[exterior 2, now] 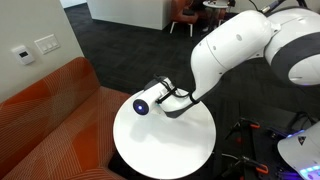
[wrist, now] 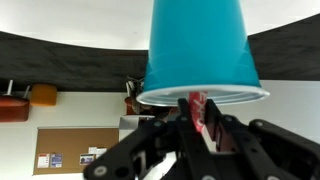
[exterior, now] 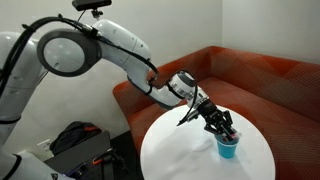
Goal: Move the light blue cup to the right then place the red marker inside the cup
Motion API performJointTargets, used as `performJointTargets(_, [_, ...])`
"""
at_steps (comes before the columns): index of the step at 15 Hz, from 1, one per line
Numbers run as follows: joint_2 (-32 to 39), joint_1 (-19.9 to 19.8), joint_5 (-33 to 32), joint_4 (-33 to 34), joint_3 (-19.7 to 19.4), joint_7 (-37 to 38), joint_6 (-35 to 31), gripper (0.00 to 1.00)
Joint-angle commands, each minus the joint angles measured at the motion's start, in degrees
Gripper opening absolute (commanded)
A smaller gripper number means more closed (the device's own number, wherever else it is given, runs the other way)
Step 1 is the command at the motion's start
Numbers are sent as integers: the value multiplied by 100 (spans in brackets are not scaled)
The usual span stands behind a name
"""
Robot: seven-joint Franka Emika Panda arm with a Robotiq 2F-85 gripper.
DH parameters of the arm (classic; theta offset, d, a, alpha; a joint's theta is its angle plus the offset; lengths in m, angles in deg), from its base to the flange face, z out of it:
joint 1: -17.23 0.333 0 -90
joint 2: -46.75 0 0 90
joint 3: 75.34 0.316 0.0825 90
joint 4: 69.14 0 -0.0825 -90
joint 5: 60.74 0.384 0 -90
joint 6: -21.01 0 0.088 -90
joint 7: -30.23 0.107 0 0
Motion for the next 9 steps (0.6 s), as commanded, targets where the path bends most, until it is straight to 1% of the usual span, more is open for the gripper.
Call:
performJointTargets(1, [27, 38, 48, 69, 12, 201, 142, 47])
performJointTargets(3, [-21, 33, 45, 17, 7, 288, 121, 60])
performJointTargets(8, [-186, 40, 9, -164, -2, 655, 85, 99])
performJointTargets(9, [-219, 46, 1, -192, -5, 736, 89, 100])
